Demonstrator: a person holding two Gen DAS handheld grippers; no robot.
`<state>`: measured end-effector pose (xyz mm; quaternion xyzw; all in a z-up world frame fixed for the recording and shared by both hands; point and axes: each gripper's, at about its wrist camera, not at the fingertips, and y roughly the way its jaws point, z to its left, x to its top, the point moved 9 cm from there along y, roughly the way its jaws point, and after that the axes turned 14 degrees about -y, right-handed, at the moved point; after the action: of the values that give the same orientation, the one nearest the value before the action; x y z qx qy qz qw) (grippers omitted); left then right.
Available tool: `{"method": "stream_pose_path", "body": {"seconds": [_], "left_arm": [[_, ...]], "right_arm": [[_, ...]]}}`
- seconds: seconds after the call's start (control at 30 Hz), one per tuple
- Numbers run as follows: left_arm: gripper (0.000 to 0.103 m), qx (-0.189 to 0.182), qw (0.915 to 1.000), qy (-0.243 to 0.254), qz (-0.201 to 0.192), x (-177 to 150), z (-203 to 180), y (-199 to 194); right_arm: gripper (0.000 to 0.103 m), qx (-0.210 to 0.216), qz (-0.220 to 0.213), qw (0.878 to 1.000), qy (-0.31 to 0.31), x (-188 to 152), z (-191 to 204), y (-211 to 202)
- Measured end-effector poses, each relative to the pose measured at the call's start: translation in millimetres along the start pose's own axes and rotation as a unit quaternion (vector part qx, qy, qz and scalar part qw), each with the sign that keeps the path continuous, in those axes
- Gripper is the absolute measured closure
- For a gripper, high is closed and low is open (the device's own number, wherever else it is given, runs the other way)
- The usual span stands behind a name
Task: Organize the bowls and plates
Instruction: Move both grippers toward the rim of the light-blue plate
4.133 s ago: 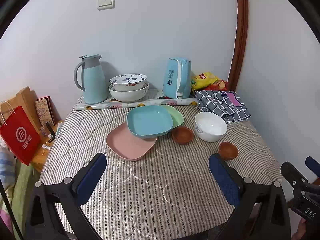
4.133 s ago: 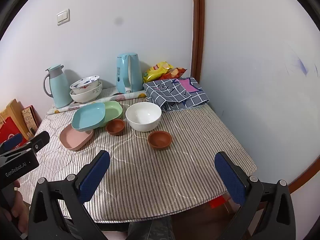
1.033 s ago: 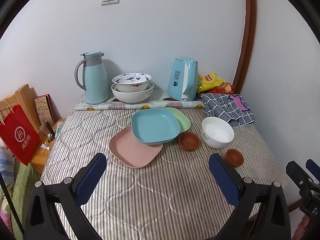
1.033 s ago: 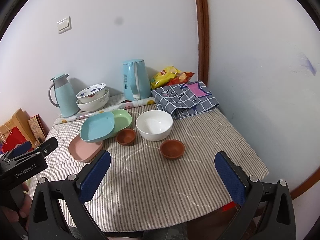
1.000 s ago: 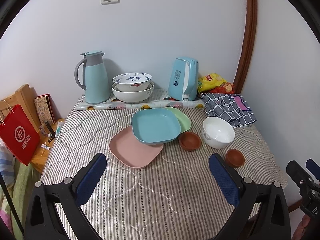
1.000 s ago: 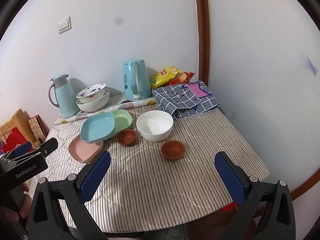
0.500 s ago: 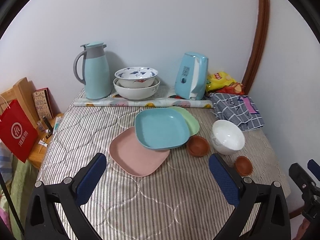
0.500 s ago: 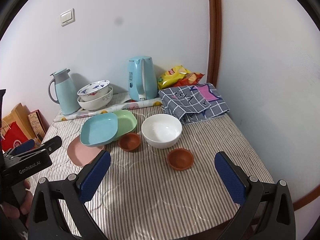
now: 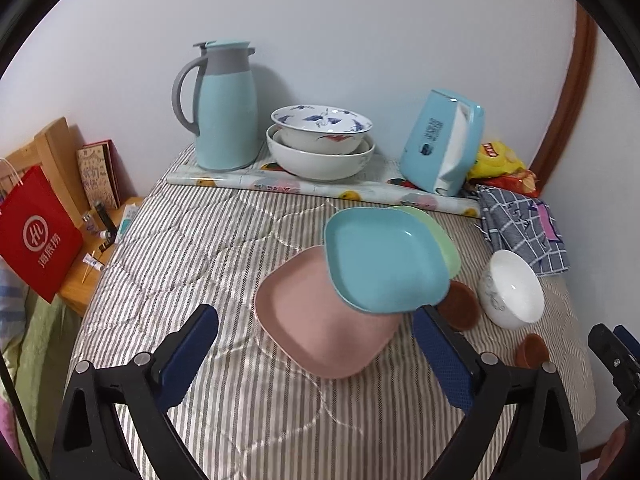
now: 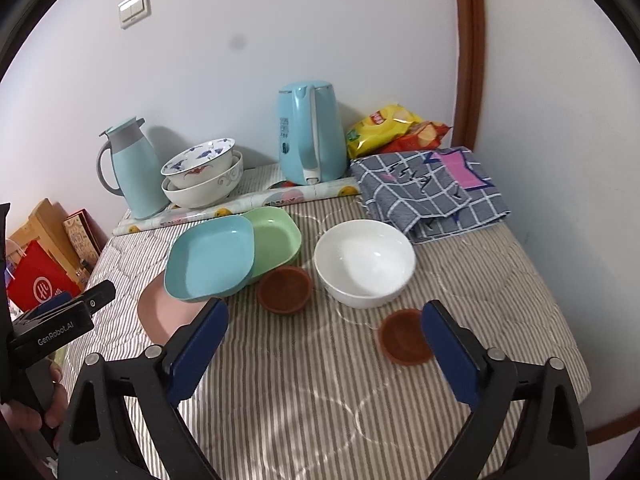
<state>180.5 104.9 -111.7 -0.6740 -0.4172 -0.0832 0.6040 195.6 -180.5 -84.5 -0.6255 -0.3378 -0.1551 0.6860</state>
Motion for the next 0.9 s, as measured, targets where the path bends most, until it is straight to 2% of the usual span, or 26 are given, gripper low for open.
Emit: {"method": "stream_pose_path", "body": {"seconds": [0.3, 0.43, 0.6, 0.77, 0.9], "left_arm": [[0.014, 0.005, 0.9998, 0.0, 0.021, 21, 1, 43], [0.025, 0.004, 0.9994, 0.011, 0.031, 28, -6, 64], [0.027, 0.005, 0.9989, 0.024, 0.04, 33, -15, 87], [0.035, 0.005, 0.998, 0.028, 0.056, 38, -13, 110], [0.035, -0.01, 0.997, 0.014, 0.075, 44, -8, 129]], "right_arm": [[0.021, 0.02, 0.012, 1.0, -0.02, 18, 22, 45], [0.027, 0.031, 0.019, 0.999, -0.02, 23, 31, 65], [0.035, 0.044, 0.036, 0.998, -0.013, 23, 41, 88], [0.047, 0.059, 0.059, 0.996, -0.009, 20, 54, 113], [0.048, 0.065, 0.074, 0.995, -0.004, 18, 61, 130]]}}
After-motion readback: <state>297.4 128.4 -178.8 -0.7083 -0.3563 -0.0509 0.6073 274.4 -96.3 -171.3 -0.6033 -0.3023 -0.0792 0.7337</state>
